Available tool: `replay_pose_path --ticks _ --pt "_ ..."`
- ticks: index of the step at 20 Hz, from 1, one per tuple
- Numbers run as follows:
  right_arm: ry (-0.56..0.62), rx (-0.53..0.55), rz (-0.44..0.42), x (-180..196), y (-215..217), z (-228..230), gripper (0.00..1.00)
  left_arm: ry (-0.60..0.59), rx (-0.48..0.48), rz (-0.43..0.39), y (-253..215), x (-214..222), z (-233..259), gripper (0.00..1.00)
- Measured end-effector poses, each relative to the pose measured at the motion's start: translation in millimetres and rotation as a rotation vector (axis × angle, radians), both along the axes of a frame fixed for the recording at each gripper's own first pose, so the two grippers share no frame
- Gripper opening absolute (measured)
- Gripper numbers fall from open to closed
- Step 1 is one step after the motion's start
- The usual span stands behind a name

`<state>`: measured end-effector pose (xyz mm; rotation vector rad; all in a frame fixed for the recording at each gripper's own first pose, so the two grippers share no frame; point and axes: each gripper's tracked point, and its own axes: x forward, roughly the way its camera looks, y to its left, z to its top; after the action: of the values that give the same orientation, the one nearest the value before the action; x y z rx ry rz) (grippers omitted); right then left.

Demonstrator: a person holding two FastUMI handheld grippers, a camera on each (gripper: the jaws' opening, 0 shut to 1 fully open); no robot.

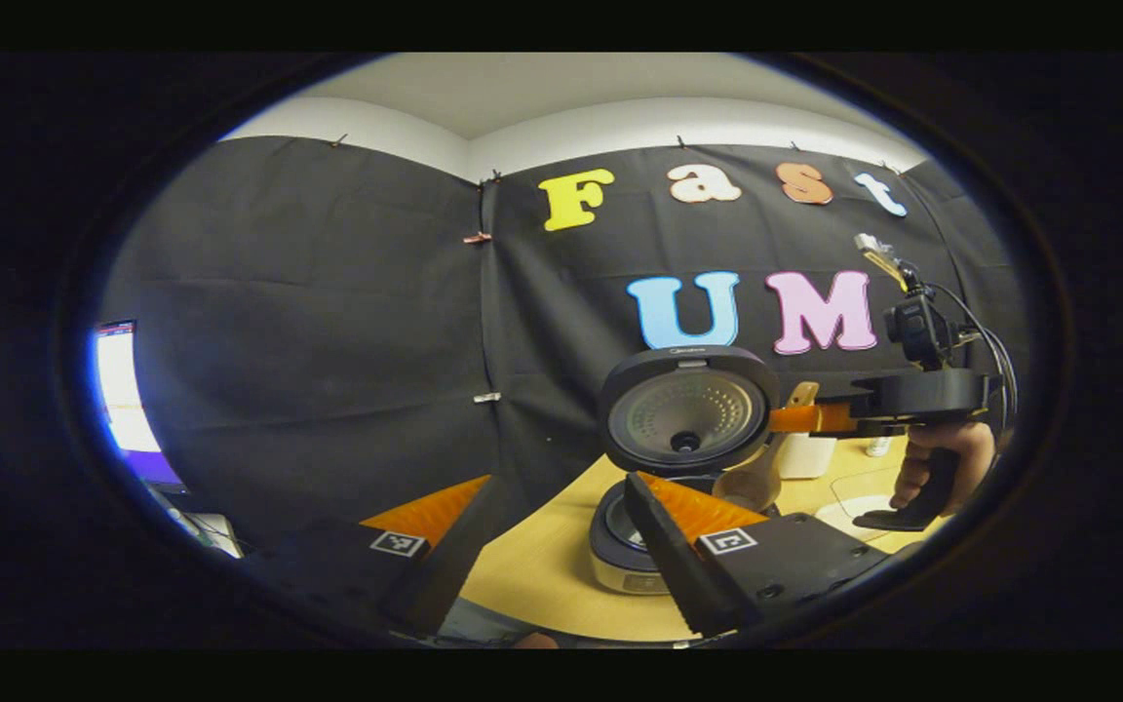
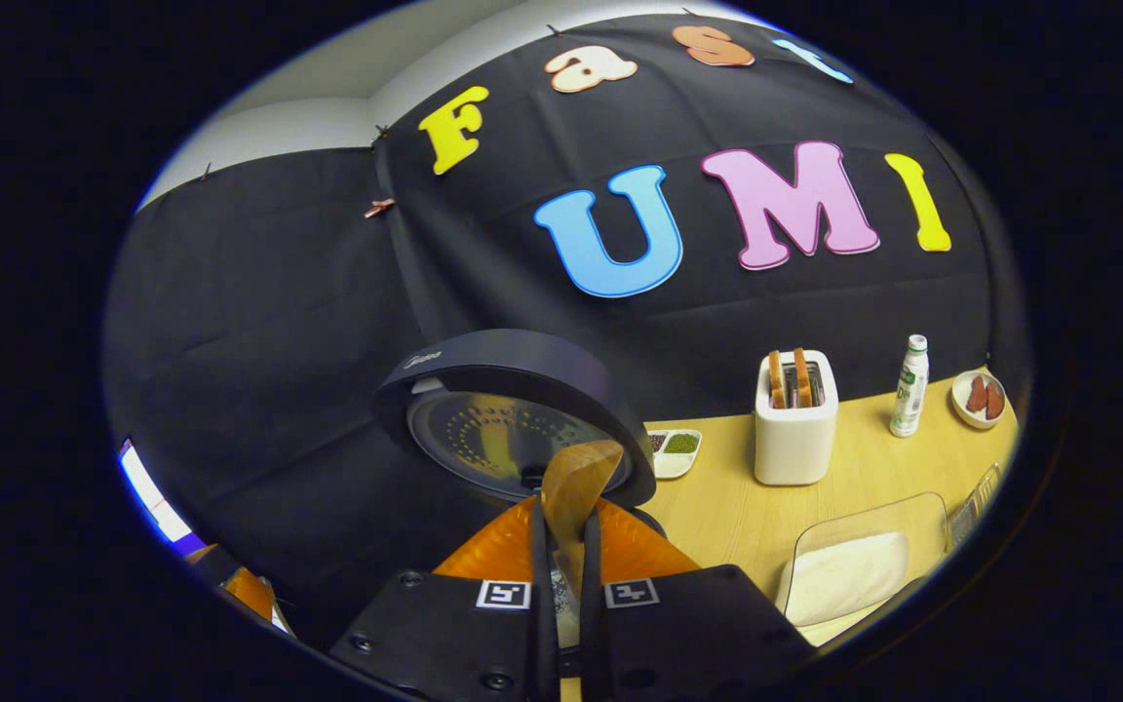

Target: Close the left gripper, press the button to open the rice cooker; take a wooden spoon from the chopstick holder with the right hand, scoop a spoonful of rice and pour it into the rice cooker, then put the wooden spoon back into the chopstick holder.

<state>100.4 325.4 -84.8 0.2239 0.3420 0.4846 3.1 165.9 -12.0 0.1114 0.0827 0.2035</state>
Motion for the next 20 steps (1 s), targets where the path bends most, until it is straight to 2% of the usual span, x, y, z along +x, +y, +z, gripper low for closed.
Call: replay_pose_path --ticks 7,15,20 --pt "-0.123 -0.105 0.139 -20 19 6 0.13 0.008 -0.012 0.013 -2 3 -2 0.87" --pt "-0.178 -0.142 0.192 -24 24 13 0.12 -0.006 -0.018 0.016 -7 3 2 0.87" --pt "-0.251 -0.226 0.248 -30 29 15 0.13 -0.013 -0.019 0.02 -12 1 3 0.87"
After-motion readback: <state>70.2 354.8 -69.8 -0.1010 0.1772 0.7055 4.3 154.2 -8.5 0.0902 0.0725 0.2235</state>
